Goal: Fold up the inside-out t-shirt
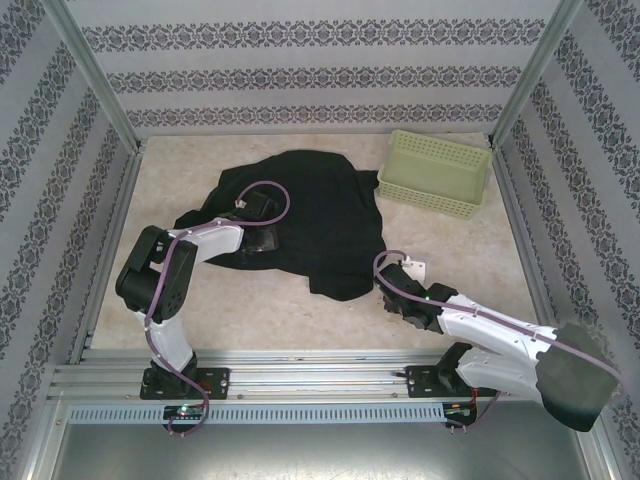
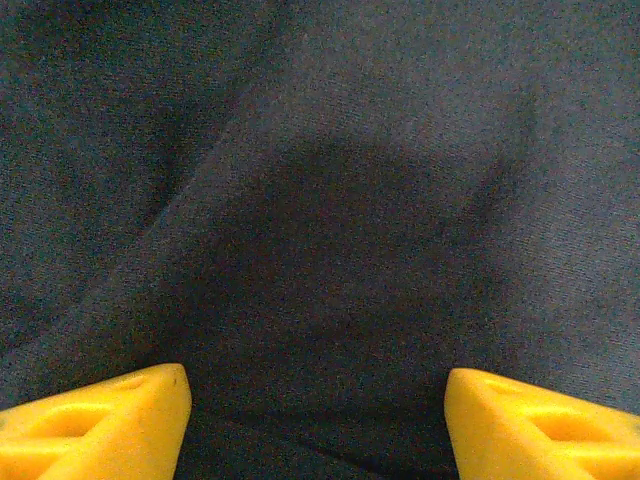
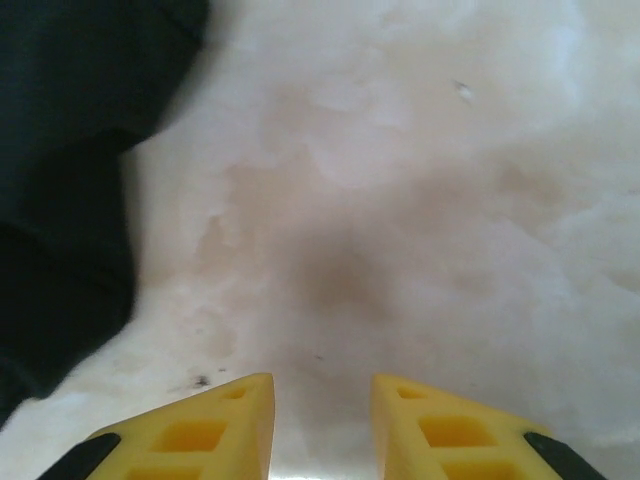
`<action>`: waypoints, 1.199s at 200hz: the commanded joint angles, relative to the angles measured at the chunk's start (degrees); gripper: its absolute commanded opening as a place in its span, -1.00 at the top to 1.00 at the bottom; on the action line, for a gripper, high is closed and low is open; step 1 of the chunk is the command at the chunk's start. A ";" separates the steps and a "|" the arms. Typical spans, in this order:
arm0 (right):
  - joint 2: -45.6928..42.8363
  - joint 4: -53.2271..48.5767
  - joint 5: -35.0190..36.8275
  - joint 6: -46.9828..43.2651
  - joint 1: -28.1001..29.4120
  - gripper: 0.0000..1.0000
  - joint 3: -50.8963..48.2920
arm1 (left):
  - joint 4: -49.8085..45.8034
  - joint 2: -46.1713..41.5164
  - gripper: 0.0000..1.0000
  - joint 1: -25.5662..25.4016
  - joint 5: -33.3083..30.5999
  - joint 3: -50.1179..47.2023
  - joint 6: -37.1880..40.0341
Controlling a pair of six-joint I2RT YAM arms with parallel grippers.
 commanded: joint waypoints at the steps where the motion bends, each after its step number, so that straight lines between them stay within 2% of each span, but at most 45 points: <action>1: -0.36 4.94 -2.38 -6.55 2.82 0.36 2.70 | -2.98 -0.78 -0.37 0.57 2.11 -1.86 -0.30; 38: 6.83 6.24 -2.38 -9.68 6.16 0.51 7.60 | -2.82 -0.90 -0.37 0.59 2.25 -1.92 -0.16; 71: 13.24 5.60 -3.35 -12.19 7.82 0.52 12.35 | -2.82 -0.80 -0.37 0.56 2.44 -1.91 -0.03; 142: 22.61 0.97 -0.44 -11.88 6.81 0.51 16.49 | -2.92 -0.54 -0.37 0.63 2.46 -1.77 0.28; 240: 29.31 -2.98 3.50 -11.32 5.35 0.51 19.05 | -2.90 -0.11 -0.37 0.63 2.41 -1.74 0.32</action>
